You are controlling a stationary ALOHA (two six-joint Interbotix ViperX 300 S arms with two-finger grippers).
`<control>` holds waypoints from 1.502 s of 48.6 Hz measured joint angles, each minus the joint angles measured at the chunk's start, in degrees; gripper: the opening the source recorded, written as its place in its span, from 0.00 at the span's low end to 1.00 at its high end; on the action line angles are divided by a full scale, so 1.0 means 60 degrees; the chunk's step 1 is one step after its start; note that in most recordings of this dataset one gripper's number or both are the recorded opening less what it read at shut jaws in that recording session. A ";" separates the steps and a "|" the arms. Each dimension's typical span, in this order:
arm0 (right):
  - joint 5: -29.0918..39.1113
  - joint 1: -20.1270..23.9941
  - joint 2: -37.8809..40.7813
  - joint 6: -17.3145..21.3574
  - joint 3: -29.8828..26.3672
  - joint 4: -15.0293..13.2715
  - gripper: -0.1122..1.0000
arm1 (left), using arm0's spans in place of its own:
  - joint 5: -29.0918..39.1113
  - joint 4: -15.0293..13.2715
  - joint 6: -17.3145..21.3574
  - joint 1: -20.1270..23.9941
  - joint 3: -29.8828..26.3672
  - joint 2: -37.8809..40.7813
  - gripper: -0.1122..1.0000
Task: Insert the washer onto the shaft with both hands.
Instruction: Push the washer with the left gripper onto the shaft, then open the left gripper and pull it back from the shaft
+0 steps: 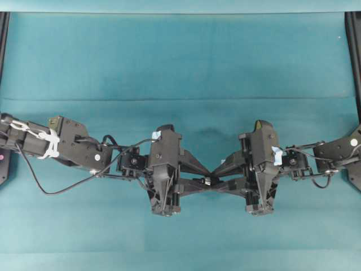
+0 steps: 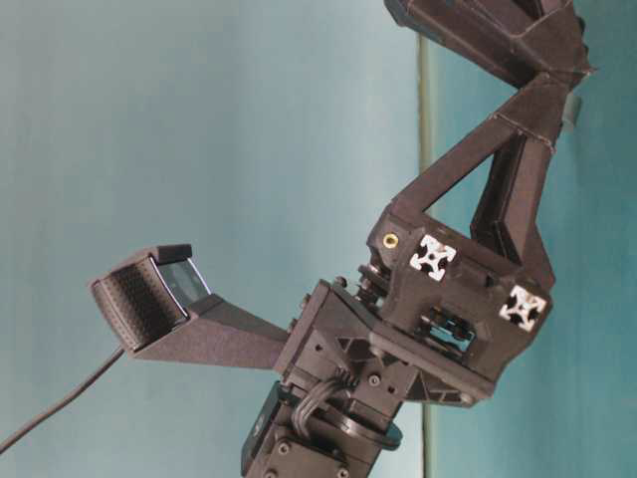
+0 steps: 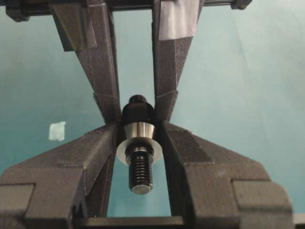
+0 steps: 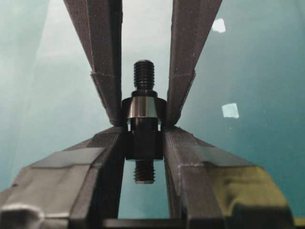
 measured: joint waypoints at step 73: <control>-0.1699 -0.0176 0.0015 0.0000 0.0220 0.0015 0.10 | 0.2798 0.0000 -0.0381 0.0337 0.1494 -0.3398 0.91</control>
